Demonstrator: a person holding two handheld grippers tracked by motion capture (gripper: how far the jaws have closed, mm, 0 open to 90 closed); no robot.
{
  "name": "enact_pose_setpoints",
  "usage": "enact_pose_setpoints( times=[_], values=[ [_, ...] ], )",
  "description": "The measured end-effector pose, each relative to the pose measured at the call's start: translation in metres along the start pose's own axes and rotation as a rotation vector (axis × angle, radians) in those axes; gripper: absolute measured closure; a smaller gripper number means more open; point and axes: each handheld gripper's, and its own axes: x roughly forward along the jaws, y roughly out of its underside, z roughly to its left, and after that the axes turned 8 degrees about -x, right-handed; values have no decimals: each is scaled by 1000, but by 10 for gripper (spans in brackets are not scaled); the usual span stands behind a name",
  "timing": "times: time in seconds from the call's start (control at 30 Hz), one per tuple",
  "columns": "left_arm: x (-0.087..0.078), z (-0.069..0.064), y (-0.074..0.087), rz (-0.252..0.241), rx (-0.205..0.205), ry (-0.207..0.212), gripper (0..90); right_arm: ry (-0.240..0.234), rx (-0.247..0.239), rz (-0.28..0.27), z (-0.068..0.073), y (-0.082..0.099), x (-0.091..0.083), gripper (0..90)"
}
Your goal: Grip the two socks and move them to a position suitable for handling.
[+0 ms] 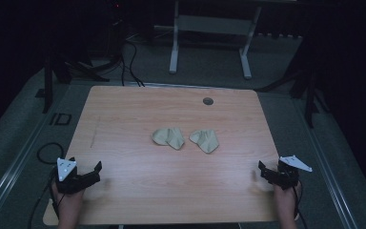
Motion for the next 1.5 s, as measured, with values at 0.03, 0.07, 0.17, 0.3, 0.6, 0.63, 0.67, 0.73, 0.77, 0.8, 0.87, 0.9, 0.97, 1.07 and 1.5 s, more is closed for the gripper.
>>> enact_pose_setpoints(
  times=[0.03,0.07,0.17,0.3,0.6,0.63,0.67,0.73,0.77,0.8,0.87,0.9,0.97,1.07,1.5],
  values=[
    [0,0,0,3,-2,2,18,-1,0,5,0,0,0,149],
    [0,0,0,5,-2,6,18,-2,-3,10,0,0,1,149],
    [0,-2,0,2,4,9,34,-7,-6,16,1,0,1,149],
    [0,-5,-1,-4,13,20,37,-18,-31,33,5,-3,1,160],
    [-3,-13,0,-20,-54,64,28,-81,-17,87,17,-16,4,160],
    [-3,-13,0,-20,-54,64,28,-81,-22,91,18,-19,5,161],
    [-2,-15,0,-19,-37,63,28,-81,-22,91,18,-19,5,161],
    [-2,-21,-1,-4,27,61,29,-110,-30,100,24,-28,6,161],
    [-2,-21,-1,-4,27,61,30,-110,-30,100,24,-28,6,161],
    [-2,-22,-1,-3,33,65,32,-131,-33,110,27,-34,8,160],
    [-1,-21,-1,-14,8,106,32,-140,-33,113,28,-36,9,161],
    [-2,-21,-2,-22,-25,134,32,-163,-28,107,31,-42,9,159],
    [-2,-21,-2,-24,-42,149,32,-187,-34,111,34,-47,10,156],
    [-1,-21,-4,25,-65,203,38,-213,-33,106,37,-52,11,146],
    [3,-46,-1,111,46,285,13,-250,-107,96,67,-84,27,136]
  ],
)
